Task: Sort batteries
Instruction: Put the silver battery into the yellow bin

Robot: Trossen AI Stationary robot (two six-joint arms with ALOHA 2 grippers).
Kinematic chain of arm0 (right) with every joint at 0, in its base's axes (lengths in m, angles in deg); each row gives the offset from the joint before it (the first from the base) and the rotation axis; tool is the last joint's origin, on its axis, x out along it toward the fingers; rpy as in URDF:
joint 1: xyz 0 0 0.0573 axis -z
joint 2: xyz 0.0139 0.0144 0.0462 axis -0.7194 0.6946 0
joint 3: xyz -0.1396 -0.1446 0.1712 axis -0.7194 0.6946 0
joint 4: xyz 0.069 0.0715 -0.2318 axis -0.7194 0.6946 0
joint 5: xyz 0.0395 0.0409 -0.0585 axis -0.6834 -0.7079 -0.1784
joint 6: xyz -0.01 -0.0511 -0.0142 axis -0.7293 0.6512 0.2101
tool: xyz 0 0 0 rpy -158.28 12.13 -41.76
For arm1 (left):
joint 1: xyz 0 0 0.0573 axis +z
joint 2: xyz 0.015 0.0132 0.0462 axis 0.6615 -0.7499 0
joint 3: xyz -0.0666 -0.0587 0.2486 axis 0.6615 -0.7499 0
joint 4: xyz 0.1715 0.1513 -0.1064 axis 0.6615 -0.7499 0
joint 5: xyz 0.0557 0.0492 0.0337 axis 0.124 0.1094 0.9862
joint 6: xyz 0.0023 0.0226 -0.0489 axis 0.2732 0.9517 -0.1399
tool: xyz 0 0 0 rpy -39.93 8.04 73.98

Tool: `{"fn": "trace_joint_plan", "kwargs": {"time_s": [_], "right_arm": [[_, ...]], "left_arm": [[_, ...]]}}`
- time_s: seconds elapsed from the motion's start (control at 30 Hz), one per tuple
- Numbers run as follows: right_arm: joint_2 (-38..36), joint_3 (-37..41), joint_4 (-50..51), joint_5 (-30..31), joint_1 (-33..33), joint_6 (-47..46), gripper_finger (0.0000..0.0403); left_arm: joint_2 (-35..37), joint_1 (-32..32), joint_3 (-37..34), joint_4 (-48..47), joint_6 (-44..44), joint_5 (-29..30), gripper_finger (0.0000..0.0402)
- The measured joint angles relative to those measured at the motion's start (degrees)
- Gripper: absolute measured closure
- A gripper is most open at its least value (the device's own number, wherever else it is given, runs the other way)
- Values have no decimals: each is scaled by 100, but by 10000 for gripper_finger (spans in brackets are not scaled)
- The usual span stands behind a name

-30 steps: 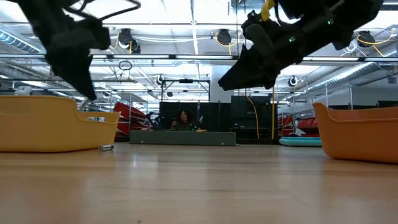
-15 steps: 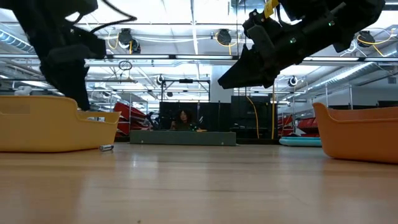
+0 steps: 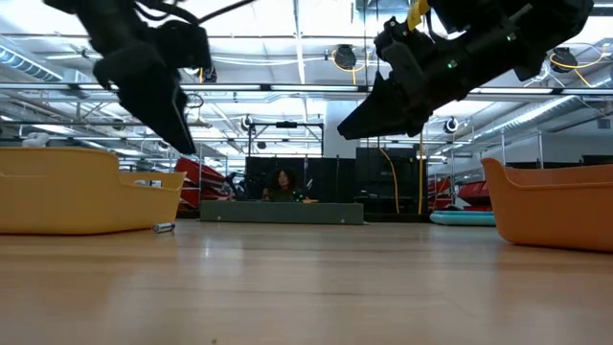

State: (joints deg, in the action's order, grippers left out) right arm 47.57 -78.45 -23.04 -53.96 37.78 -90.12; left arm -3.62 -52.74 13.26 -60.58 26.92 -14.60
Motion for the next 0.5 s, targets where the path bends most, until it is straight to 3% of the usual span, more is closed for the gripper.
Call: {"fn": "trace_joint_plan", "kwargs": {"time_s": [0.17, 0.5], "right_arm": [[0, 0, 139, -1, -14, -13, 260], [0, 0, 268, -1, -50, -37, 260]], "left_arm": [[-549, 204, 357, -10, 251, -426, 134], [-1478, 452, 437, -482, 927, -1365, 94]]}}
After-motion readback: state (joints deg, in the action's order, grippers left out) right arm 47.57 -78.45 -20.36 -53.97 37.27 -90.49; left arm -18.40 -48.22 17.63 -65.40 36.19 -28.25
